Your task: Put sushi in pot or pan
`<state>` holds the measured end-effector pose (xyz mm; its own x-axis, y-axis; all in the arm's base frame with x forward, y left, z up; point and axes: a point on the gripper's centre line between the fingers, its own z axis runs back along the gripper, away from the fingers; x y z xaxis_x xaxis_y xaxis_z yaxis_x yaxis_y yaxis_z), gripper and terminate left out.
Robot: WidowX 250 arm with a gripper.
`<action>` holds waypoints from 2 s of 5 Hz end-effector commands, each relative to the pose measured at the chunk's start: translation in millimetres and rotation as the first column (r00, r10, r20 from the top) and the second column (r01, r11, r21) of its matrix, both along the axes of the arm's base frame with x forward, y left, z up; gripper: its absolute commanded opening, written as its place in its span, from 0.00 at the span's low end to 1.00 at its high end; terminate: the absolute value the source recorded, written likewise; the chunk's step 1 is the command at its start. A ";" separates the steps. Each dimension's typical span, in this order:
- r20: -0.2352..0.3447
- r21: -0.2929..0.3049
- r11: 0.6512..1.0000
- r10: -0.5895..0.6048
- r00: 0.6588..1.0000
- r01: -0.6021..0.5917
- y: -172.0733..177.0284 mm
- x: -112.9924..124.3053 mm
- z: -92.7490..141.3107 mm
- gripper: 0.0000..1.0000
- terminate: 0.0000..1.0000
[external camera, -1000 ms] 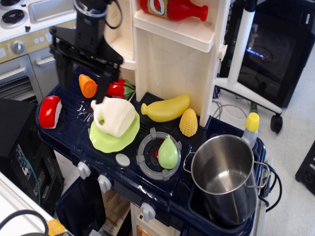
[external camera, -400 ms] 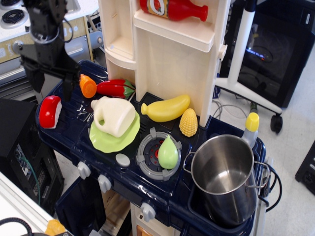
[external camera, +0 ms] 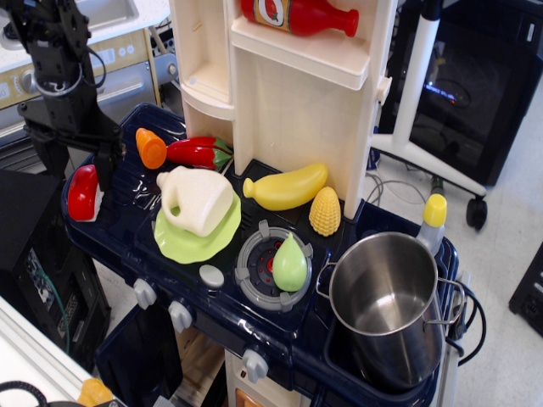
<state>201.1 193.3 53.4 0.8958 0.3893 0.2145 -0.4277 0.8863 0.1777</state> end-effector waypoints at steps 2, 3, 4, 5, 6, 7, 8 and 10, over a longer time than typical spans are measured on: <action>0.036 -0.001 1.000 -0.022 0.999 0.022 18.8 -8.8 -17.8 1.00 0.00; 0.017 -0.013 0.999 -0.029 0.999 0.029 18.3 -8.7 -20.9 1.00 0.00; 0.048 -0.006 1.000 -0.010 0.999 0.010 9.3 -9.6 -21.1 0.00 0.00; 0.055 0.000 0.999 -0.032 0.998 0.032 -25.6 -9.8 16.4 0.00 0.00; 0.047 -0.096 0.986 -0.133 0.990 0.137 -72.1 -6.8 49.0 0.00 0.00; 0.092 -0.227 0.968 -0.091 0.992 0.110 -117.4 7.5 56.8 0.00 0.00; 0.096 -0.334 0.942 -0.011 0.995 0.043 -164.4 18.2 63.6 0.00 0.00; 0.034 -0.449 0.893 0.061 0.998 -0.039 -260.5 36.6 81.8 0.00 0.00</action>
